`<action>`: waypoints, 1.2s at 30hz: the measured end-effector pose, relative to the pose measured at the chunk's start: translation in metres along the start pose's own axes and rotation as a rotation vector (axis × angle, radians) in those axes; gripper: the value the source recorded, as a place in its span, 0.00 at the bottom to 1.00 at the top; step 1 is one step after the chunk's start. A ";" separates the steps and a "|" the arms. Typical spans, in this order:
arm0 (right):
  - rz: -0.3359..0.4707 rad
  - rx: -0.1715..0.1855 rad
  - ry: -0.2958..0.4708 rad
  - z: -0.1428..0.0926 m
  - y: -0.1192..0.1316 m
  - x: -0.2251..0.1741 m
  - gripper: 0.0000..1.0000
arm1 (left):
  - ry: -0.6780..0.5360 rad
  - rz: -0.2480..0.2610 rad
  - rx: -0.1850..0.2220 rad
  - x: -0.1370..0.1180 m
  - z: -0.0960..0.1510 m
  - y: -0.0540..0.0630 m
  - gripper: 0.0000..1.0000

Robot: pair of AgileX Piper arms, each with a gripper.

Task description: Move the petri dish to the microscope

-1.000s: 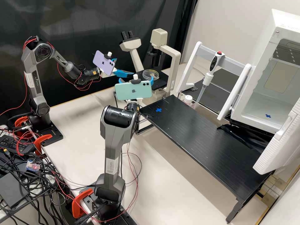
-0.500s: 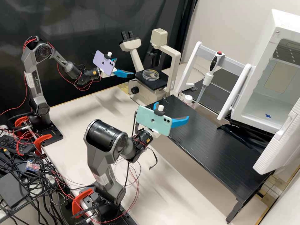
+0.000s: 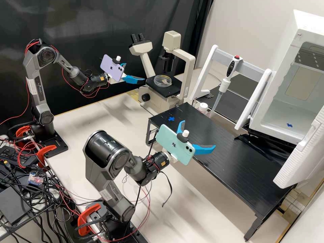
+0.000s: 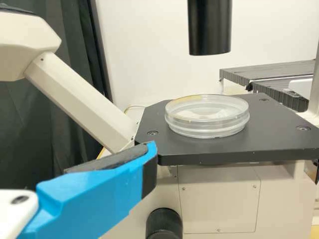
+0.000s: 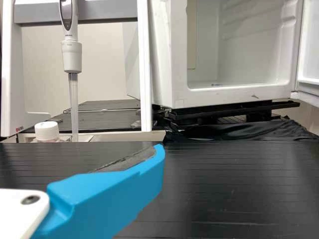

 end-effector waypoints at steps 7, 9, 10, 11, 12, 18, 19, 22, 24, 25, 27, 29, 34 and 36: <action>0.003 0.011 -0.023 0.004 0.000 0.003 1.00 | 0.000 0.000 0.000 0.000 0.000 0.000 1.00; 0.006 0.009 -0.030 0.005 0.000 0.007 1.00 | 0.000 0.000 0.000 0.000 0.000 0.000 1.00; 0.007 0.009 -0.032 0.006 0.000 0.009 1.00 | 0.000 0.000 0.000 0.000 0.000 0.000 1.00; 0.008 0.009 -0.037 0.006 0.000 0.010 1.00 | 0.000 0.000 0.000 0.000 0.000 0.000 1.00; 0.008 0.010 -0.044 0.008 0.000 0.011 1.00 | 0.000 0.000 0.000 0.000 0.000 0.000 1.00; -0.004 0.008 -0.056 0.010 -0.003 0.018 1.00 | 0.000 0.000 0.000 0.000 0.000 0.000 1.00; -0.006 0.008 -0.059 0.011 -0.004 0.018 1.00 | 0.000 0.000 0.000 0.000 0.000 0.000 1.00; -0.006 0.008 -0.059 0.011 -0.004 0.019 1.00 | 0.000 0.000 0.000 0.000 0.000 0.000 1.00; -0.007 0.008 -0.060 0.011 -0.004 0.019 1.00 | 0.000 0.000 0.000 0.000 0.000 0.000 1.00; -0.007 0.007 -0.060 0.011 -0.004 0.019 1.00 | 0.000 0.000 0.000 0.000 0.000 0.000 1.00; -0.007 0.007 -0.060 0.011 -0.004 0.021 1.00 | 0.000 0.000 0.000 0.000 0.000 0.000 1.00; -0.008 0.007 -0.061 0.011 -0.005 0.022 1.00 | 0.000 0.000 0.000 0.000 0.000 0.000 1.00; -0.013 0.007 -0.065 0.012 -0.006 0.025 1.00 | 0.000 0.000 0.000 0.000 0.000 0.000 1.00; -0.015 0.008 -0.068 0.012 -0.007 0.025 1.00 | 0.000 0.000 0.000 0.000 0.000 0.000 1.00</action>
